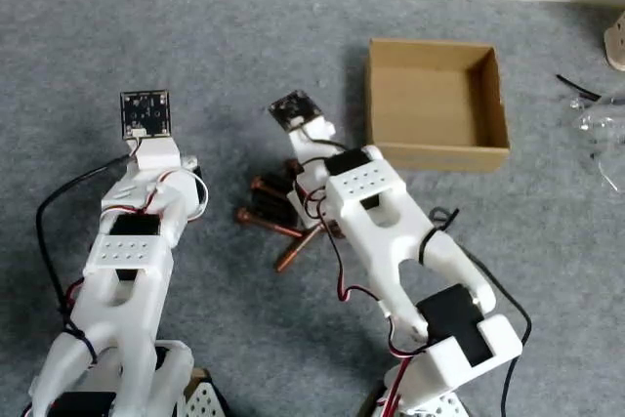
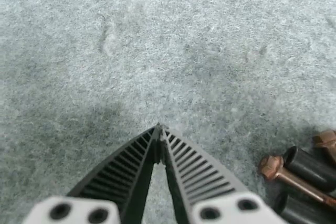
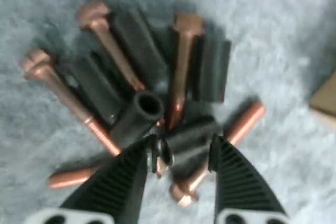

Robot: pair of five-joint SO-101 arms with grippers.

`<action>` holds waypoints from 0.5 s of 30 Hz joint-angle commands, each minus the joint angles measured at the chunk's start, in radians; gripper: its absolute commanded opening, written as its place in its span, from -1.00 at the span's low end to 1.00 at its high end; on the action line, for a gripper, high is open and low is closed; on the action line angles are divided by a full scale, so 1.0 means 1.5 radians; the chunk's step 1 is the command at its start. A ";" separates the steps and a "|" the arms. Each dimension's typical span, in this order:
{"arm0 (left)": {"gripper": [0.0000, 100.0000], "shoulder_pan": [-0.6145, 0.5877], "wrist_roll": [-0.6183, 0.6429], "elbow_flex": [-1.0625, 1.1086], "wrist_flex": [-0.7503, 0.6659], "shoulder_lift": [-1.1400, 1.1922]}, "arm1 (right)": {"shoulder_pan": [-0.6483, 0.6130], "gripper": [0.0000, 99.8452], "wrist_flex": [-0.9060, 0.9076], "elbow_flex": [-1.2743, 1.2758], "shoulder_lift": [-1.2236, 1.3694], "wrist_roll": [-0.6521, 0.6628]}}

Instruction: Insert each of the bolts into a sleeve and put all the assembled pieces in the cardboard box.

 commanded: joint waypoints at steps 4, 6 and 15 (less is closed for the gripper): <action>-0.96 -0.007 -0.002 -0.003 -0.013 -0.002 | 0.025 -0.69 -0.101 0.040 -0.003 0.111; -0.96 -0.007 -0.002 -0.003 -0.013 -0.002 | 0.029 -0.69 -0.101 0.053 -0.006 0.136; -0.96 -0.007 -0.002 -0.003 -0.013 -0.002 | 0.032 -0.69 -0.099 0.057 -0.004 0.146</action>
